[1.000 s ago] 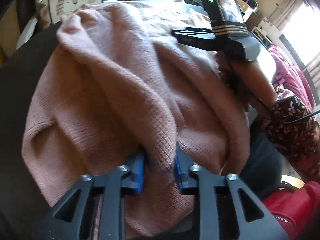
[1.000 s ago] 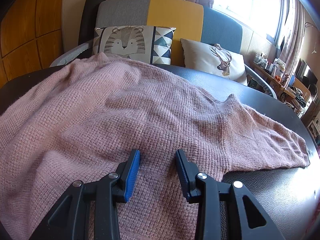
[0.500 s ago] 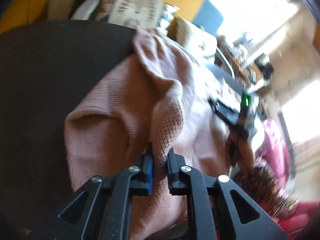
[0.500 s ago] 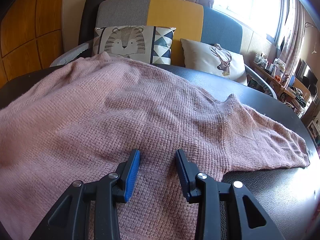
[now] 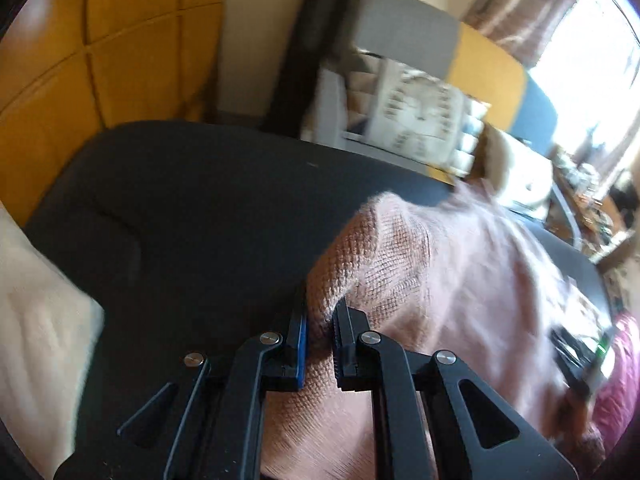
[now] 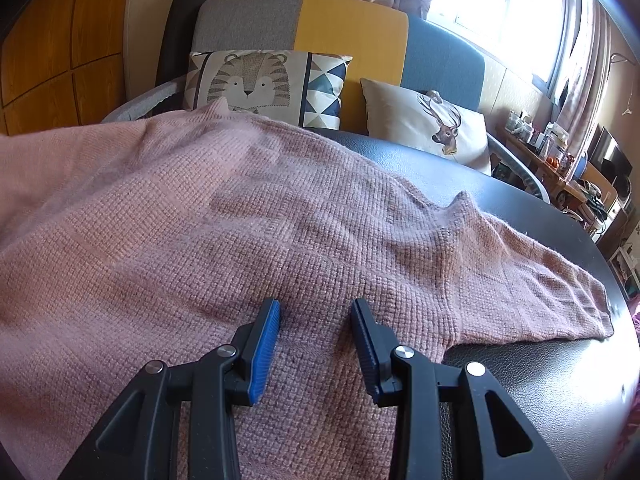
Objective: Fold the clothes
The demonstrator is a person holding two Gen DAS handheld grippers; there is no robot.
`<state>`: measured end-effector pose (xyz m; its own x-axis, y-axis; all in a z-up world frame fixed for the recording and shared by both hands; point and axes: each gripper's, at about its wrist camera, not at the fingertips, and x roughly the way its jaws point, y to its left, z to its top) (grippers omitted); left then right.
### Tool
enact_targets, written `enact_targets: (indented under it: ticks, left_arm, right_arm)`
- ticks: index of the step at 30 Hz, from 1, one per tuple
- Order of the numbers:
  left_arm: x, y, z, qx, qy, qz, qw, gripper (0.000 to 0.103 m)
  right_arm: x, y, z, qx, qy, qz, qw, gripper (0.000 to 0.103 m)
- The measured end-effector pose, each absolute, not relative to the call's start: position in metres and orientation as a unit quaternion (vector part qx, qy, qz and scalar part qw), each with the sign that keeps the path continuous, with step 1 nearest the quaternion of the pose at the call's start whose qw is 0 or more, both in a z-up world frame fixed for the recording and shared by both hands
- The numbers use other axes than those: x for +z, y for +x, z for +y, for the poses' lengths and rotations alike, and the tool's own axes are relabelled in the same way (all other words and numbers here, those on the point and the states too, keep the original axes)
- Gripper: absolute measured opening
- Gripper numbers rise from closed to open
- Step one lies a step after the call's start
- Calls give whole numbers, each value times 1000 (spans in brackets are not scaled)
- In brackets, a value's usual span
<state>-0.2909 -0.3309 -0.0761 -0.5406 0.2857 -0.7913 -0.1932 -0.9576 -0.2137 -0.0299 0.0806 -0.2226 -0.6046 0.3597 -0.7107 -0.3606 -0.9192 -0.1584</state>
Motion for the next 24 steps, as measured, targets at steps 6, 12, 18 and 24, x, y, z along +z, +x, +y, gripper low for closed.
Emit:
enact_targets:
  ticks: [6, 12, 18, 24]
  left_arm:
    - [-95, -319, -357, 859, -497, -73, 94, 14]
    - [-114, -347, -383, 839, -534, -95, 50, 21]
    - [-110, -359, -408, 836, -538, -103, 8, 22]
    - [-74, -306, -383, 864, -480, -125, 88, 22]
  right_arm:
    - [-223, -27, 82, 896, -396, -4, 202, 37]
    - [-224, -26, 82, 895, -395, -8, 204, 37]
    - [-224, -27, 84, 896, -396, 3, 199, 37]
    - [-225, -28, 84, 896, -396, 1, 200, 37]
